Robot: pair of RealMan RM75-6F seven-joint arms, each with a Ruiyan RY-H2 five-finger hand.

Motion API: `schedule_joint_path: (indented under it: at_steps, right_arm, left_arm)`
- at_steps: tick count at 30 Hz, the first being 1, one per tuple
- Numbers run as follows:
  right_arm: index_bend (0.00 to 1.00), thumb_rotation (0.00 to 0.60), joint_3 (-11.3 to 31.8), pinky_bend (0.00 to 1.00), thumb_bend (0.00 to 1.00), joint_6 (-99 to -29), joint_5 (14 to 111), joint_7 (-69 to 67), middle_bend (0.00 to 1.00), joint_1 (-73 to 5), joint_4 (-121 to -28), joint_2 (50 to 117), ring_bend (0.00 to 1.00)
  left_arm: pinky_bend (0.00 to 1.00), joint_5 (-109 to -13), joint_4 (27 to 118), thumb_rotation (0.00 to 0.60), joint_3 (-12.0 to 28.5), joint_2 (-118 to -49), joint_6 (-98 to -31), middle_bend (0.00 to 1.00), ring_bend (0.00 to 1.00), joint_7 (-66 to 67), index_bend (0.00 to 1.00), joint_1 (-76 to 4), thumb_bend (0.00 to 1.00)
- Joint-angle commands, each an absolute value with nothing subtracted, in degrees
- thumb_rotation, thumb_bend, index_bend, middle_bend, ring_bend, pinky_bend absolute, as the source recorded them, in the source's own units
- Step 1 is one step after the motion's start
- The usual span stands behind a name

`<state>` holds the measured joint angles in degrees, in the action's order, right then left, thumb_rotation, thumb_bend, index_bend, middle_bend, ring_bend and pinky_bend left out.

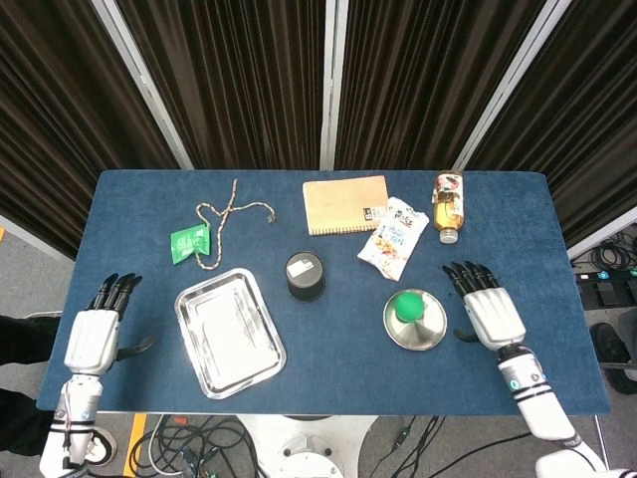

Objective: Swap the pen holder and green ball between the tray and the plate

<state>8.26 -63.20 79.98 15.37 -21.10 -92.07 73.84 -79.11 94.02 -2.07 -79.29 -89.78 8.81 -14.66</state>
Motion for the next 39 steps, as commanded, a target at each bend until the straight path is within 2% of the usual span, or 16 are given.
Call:
schedule_joint_path:
  at_steps: [1, 6, 13, 20, 25, 39]
  right_arm:
    - [0.0, 0.6, 8.7, 0.13, 0.0, -60.3, 77.3, 18.1, 0.08, -23.1, -91.9, 75.4, 0.0]
    - [0.01, 0.6, 8.6, 0.17, 0.02, -58.3, 75.8, 19.7, 0.13, -25.4, -90.8, 77.5, 0.05]
    - [0.11, 0.6, 8.7, 0.27, 0.05, -56.0, 73.7, 21.5, 0.18, -28.2, -89.2, 80.1, 0.12]
    - [0.17, 0.6, 8.8, 0.3, 0.09, -54.9, 71.9, 22.6, 0.23, -30.3, -88.0, 82.0, 0.16]
    - [0.28, 0.6, 8.3, 0.39, 0.13, -55.0, 71.1, 23.1, 0.32, -30.9, -87.7, 82.6, 0.25]
    - [0.48, 0.6, 6.7, 0.53, 0.21, -56.7, 71.4, 22.3, 0.44, -31.1, -87.3, 83.3, 0.38]
  left_arm:
    - [0.28, -79.7, 93.5, 0.6, -1.9, -79.7, -90.1, 0.09, 0.04, 8.3, 0.11, -13.9, 0.09]
    - [0.27, -80.8, 92.9, 0.6, -1.2, -80.1, -90.0, 0.09, 0.04, 8.1, 0.11, -13.0, 0.09]
    - [0.27, -81.8, 93.2, 0.6, -0.4, -80.0, -89.7, 0.09, 0.04, 8.3, 0.11, -12.2, 0.09]
    - [0.27, -82.2, 93.5, 0.6, 0.1, -79.8, -88.9, 0.09, 0.04, 8.2, 0.11, -11.3, 0.09]
    - [0.27, -82.2, 93.1, 0.6, 0.5, -79.9, -88.1, 0.09, 0.04, 7.6, 0.11, -10.9, 0.09]
    - [0.27, -82.3, 91.7, 0.6, 1.5, -80.5, -86.9, 0.09, 0.04, 6.1, 0.11, -9.7, 0.09]
